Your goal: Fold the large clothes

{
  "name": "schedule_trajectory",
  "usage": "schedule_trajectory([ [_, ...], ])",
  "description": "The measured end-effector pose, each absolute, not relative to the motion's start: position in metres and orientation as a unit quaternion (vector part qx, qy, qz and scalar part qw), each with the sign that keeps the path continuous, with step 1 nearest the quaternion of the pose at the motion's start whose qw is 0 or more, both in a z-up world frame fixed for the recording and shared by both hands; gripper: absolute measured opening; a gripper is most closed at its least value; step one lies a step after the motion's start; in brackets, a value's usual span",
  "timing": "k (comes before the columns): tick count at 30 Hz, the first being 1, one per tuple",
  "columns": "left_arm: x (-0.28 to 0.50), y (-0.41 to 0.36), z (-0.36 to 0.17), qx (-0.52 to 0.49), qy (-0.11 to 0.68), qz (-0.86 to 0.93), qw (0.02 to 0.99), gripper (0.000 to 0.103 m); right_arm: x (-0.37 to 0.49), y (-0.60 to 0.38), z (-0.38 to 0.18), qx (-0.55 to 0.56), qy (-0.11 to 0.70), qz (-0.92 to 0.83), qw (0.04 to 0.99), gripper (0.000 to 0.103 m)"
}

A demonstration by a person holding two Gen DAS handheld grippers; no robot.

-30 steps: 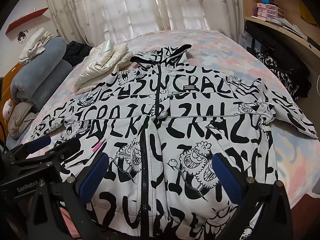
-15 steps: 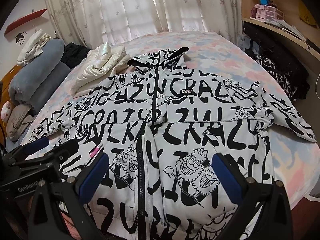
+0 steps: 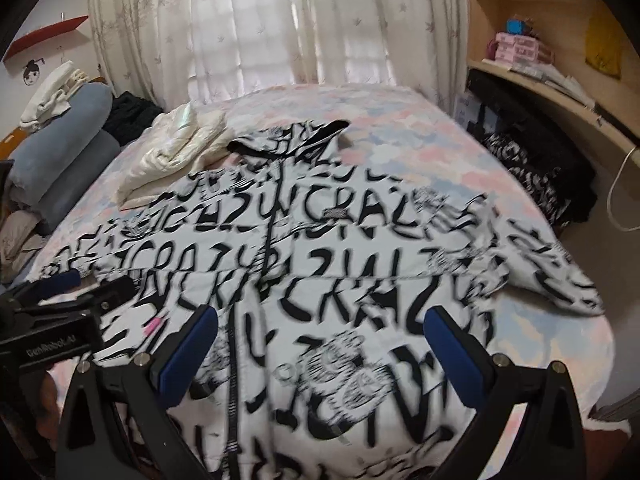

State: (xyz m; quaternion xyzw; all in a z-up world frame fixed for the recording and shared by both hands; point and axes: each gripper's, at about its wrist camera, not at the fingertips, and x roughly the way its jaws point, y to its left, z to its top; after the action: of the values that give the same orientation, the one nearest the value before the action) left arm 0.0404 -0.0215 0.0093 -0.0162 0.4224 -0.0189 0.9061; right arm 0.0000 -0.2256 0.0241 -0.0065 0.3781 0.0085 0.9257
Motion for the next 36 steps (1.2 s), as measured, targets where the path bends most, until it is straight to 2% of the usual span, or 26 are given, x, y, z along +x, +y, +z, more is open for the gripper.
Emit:
schedule_trajectory([
  [11, 0.075, -0.070, 0.049, 0.002, 0.346, -0.077, 0.935, 0.096, 0.004, -0.271, 0.063, -0.050, 0.318, -0.032, 0.946, 0.103],
  [17, 0.103, -0.108, 0.060, 0.012, 0.369, -0.126, 0.921, 0.096, 0.005, -0.319, 0.090, -0.052, 0.274, -0.097, 0.955, 0.103],
  [21, 0.113, -0.138, 0.068, 0.026, 0.345, -0.137, 0.928, 0.096, 0.006, -0.357, 0.102, -0.011, 0.249, -0.145, 0.957, 0.103],
  [29, 0.139, -0.186, 0.072, 0.025, 0.319, -0.147, 0.936, 0.096, 0.026, -0.429, 0.084, 0.053, 0.256, -0.215, 0.941, 0.103],
  [36, 0.171, -0.237, 0.040, 0.065, 0.327, -0.139, 0.933, 0.096, 0.044, -0.493, 0.043, 0.140, 0.303, -0.218, 0.917, 0.103],
])
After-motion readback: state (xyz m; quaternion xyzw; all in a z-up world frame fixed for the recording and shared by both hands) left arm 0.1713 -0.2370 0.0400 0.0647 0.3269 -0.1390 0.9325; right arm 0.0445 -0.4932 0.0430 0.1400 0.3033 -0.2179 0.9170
